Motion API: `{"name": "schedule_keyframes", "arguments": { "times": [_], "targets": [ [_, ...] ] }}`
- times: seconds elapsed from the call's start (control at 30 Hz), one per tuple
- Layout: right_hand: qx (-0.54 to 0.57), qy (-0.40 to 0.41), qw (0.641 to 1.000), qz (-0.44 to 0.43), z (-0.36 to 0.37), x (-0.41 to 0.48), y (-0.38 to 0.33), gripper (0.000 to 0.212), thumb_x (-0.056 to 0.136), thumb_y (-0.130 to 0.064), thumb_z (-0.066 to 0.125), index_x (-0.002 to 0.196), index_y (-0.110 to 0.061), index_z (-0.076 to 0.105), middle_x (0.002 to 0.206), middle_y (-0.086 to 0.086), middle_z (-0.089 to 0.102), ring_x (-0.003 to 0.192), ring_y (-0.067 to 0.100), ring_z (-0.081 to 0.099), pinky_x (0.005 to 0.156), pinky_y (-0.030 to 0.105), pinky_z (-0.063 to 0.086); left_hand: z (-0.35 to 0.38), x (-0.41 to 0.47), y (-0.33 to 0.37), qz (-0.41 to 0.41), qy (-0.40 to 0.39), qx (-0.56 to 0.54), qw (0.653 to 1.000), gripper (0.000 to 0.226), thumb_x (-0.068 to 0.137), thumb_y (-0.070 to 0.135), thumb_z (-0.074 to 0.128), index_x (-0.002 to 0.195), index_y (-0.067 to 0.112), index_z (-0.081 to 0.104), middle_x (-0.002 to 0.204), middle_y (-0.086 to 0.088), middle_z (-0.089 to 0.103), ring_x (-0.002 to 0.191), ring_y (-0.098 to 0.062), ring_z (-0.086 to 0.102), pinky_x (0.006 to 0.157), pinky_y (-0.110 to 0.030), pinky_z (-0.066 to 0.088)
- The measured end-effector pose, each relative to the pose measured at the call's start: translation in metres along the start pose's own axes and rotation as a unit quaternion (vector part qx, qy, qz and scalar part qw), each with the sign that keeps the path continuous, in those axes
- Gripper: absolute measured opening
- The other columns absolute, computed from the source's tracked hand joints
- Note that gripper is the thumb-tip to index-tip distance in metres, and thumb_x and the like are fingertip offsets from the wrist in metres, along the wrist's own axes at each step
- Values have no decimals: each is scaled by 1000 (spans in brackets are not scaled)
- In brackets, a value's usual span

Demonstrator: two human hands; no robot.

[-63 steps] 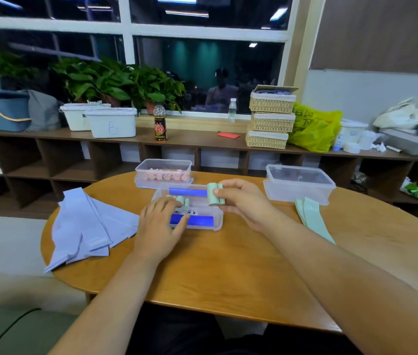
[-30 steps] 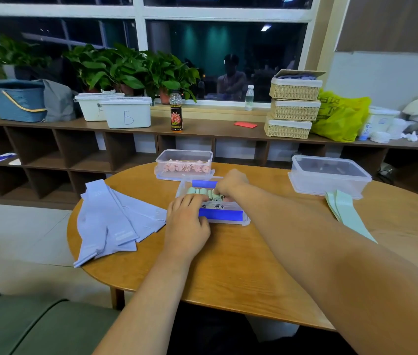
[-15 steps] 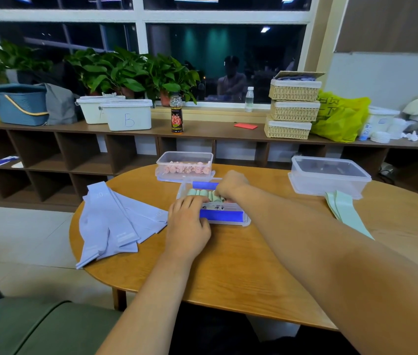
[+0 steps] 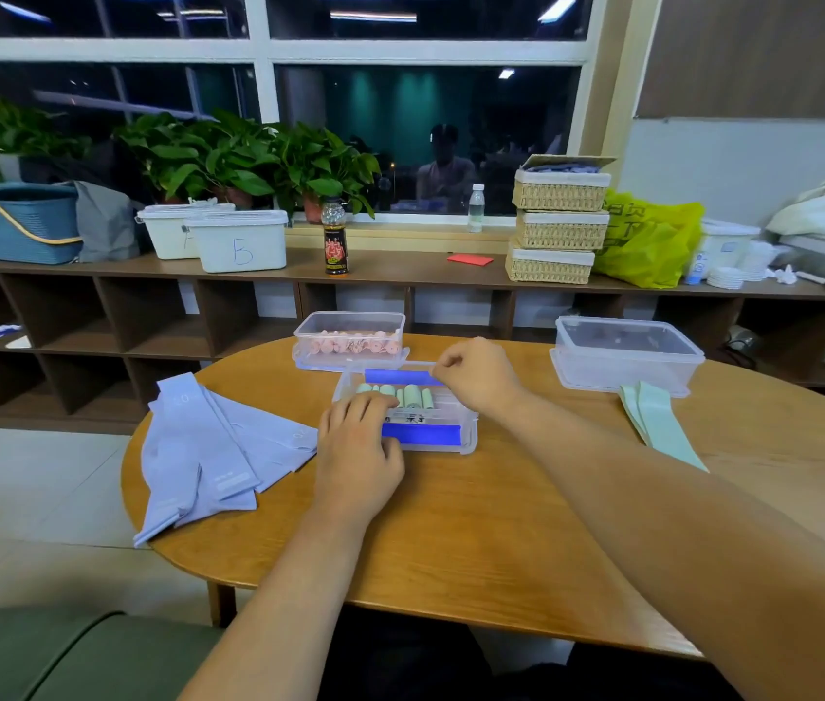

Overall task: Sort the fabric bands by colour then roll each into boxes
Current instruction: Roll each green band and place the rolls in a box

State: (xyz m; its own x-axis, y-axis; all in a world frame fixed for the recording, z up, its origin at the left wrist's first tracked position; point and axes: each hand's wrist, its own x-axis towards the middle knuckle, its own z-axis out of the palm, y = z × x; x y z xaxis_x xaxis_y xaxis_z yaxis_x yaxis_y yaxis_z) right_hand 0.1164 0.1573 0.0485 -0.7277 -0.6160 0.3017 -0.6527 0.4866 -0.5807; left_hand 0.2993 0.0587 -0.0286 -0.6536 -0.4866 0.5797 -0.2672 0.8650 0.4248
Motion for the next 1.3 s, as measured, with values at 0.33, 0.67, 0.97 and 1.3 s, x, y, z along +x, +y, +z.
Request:
{"name": "schedule_keyframes", "arguments": {
  "times": [0.33,0.67,0.97,1.3],
  "targets": [
    [39,77,996,32,-66,-112,98,10,96,-37,76,90,-30,81,79,-12,72,78,5,66,75,26,55,31,-18,63,304,-46,16,952,29,91,21,59,119,22,67,121,7,64,117,-17,56,108,-33,40],
    [29,231,972,35,-122,-193,175,17,102,-17,62,107,-24,77,98,-13,68,87,5,62,78,35,56,82,-22,148,334,-138,-24,932,26,103,41,54,121,28,68,124,11,65,124,-12,52,104,-34,41],
    [152,341,926,60,-140,-226,188,27,103,-9,55,103,-28,74,95,-12,71,93,13,69,79,44,58,120,-36,234,332,-218,-106,912,35,102,46,60,130,25,64,126,10,65,115,-12,53,97,-33,45],
    [205,338,910,124,-144,-227,194,28,106,-15,50,103,-34,70,93,-10,71,94,12,69,82,41,58,129,-33,254,339,-259,-135,895,37,104,52,58,128,26,69,125,12,67,112,-7,54,96,-32,48]
  ]
}}
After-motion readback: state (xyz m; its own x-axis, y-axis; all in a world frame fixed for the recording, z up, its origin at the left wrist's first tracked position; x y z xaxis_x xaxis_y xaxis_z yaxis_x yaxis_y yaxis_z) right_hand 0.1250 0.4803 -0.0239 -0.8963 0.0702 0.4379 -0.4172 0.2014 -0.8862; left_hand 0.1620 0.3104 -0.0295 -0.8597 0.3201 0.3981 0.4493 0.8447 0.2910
